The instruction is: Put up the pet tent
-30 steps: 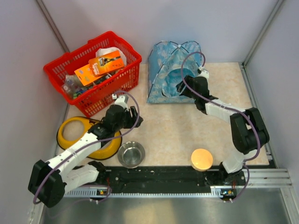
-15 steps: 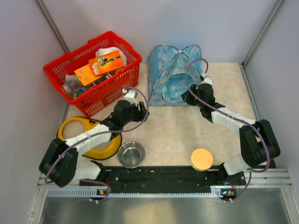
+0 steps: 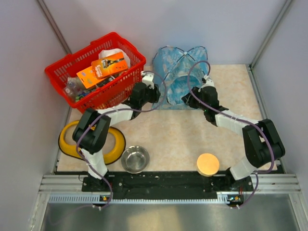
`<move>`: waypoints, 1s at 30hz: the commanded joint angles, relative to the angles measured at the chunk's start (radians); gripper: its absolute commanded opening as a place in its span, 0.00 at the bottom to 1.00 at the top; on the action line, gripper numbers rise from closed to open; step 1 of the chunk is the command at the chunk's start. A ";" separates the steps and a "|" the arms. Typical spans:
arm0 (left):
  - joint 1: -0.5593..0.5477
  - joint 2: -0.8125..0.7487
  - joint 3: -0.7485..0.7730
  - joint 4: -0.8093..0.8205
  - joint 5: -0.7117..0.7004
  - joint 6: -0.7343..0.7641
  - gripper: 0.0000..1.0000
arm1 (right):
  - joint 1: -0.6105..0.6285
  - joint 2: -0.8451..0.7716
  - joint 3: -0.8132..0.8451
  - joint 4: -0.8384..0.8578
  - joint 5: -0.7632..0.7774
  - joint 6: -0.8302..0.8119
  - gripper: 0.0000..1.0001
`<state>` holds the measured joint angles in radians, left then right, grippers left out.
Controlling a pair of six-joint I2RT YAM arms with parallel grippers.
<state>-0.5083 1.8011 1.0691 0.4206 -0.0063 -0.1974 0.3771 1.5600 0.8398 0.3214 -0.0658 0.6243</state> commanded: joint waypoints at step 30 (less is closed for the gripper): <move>-0.182 -0.528 -0.313 -0.218 0.302 0.007 0.00 | 0.275 -0.006 -0.249 0.381 0.060 0.060 0.44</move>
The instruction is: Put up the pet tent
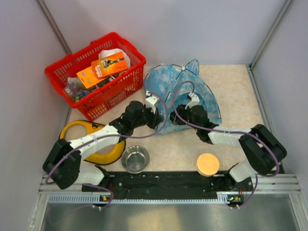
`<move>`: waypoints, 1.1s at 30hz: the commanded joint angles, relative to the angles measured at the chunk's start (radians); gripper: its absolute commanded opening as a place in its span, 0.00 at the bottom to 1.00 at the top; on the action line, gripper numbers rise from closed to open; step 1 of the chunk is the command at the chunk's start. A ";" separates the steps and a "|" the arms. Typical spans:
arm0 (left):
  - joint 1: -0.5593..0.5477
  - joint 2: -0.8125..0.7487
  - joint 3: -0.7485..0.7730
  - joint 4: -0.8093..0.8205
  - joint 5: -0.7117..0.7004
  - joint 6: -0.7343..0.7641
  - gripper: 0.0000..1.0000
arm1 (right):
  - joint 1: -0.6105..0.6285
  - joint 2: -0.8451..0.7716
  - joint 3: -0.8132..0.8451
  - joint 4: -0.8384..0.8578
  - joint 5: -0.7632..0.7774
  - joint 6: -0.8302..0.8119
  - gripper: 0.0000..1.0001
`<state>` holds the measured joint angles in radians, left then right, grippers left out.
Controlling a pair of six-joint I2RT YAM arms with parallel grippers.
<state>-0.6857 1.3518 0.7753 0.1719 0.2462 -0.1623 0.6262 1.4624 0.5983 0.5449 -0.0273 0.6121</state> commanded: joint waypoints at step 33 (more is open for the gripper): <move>-0.011 -0.154 0.179 -0.071 0.099 0.136 0.00 | 0.067 -0.658 -0.005 -0.542 0.414 0.009 0.50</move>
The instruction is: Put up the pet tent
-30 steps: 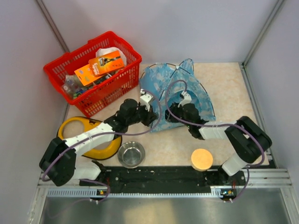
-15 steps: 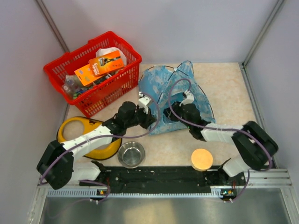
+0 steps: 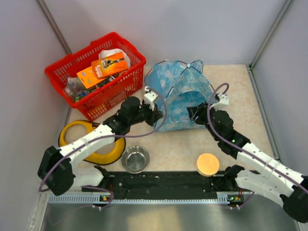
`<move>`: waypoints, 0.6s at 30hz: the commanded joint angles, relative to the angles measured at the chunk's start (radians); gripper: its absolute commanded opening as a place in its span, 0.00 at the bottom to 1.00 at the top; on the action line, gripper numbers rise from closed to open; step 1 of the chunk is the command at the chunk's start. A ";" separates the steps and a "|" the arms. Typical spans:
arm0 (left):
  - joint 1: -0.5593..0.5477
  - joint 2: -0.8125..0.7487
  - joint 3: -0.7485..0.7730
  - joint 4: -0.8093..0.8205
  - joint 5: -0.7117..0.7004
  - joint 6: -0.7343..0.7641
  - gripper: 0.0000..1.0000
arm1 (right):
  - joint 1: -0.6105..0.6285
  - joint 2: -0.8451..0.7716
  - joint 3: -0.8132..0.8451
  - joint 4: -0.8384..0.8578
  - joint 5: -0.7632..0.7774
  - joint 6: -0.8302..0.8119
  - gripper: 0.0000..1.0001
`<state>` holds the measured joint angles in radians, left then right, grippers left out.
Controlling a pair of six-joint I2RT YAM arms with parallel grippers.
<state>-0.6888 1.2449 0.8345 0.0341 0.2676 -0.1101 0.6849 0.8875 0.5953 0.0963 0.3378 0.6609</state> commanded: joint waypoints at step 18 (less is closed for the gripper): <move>-0.012 0.167 -0.055 0.308 -0.122 -0.014 0.00 | 0.004 -0.006 0.015 -0.173 0.067 -0.081 0.58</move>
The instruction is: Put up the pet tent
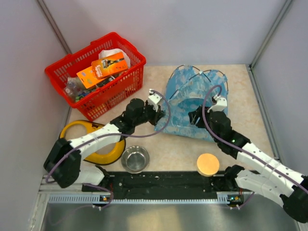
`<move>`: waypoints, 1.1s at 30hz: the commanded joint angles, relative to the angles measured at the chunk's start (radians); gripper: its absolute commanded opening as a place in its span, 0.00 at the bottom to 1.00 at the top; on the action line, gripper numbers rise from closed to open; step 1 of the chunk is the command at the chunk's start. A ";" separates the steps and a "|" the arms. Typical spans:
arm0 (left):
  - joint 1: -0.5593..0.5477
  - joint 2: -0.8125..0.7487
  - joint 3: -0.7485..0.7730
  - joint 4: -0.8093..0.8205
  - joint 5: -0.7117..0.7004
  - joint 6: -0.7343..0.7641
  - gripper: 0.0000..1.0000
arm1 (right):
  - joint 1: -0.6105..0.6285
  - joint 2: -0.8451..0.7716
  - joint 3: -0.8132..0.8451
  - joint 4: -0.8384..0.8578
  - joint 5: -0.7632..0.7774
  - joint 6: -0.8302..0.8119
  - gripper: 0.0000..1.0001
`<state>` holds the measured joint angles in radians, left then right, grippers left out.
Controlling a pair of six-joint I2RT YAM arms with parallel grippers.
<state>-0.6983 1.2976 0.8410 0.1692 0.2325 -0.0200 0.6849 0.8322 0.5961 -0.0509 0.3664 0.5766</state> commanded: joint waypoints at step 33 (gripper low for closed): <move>0.060 0.399 0.216 0.036 -0.319 0.012 0.00 | -0.104 0.102 -0.002 -0.329 -0.158 0.057 0.76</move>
<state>-0.6647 1.7271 1.0485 0.2188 -0.1734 -0.0975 0.5945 0.9493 0.5961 -0.3618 0.2291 0.6392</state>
